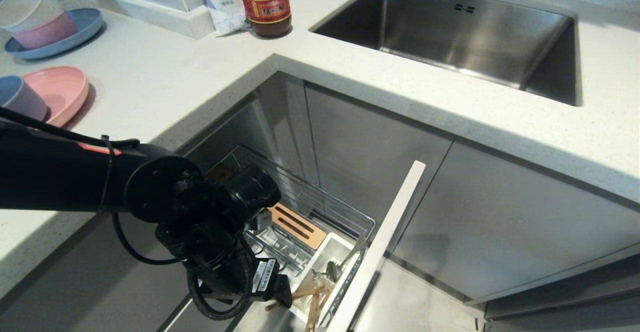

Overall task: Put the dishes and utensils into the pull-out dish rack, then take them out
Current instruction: Take the chopsticks out of the cupboard

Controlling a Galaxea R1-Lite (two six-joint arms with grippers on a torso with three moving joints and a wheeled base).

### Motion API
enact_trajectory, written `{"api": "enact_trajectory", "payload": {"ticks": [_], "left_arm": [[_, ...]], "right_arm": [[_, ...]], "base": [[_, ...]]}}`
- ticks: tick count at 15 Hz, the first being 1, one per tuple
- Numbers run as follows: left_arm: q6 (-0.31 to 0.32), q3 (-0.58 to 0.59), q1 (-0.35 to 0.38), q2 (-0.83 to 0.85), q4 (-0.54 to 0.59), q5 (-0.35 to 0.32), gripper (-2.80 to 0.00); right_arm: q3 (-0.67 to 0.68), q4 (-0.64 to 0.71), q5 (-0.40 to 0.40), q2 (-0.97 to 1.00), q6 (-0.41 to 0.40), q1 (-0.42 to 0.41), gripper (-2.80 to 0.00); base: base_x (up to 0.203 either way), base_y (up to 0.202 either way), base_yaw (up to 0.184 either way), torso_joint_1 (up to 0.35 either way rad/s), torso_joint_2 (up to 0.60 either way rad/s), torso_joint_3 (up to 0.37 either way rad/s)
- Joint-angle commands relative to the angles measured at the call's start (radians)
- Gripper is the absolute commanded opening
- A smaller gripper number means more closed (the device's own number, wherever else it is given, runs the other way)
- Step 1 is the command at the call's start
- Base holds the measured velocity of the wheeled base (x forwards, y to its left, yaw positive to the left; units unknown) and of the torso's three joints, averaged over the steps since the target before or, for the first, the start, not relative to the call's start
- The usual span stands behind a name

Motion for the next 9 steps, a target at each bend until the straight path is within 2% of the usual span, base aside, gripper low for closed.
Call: {"api": "enact_trajectory", "payload": {"ticks": [1, 4, 9], "left_arm": [[-0.001, -0.011, 0.015, 0.060, 0.006, -0.018, 0.00], [0.001, -0.038, 0.022, 0.117, 0.015, -0.061, 0.00], [0.034, -0.061, 0.048, 0.186, 0.031, -0.067, 0.00]], "right_arm": [[0.002, 0.000, 0.000, -0.004, 0.000, 0.001, -2.80], [0.002, -0.001, 0.000, -0.004, 0.000, 0.000, -2.80], [0.002, -0.001, 0.000, -0.004, 0.000, 0.001, -2.80]], "base": [[0.000, 0.000, 0.000, 0.000, 0.00, 0.000], [0.000, 0.000, 0.000, 0.000, 0.00, 0.000], [0.000, 0.000, 0.000, 0.000, 0.00, 0.000]]}}
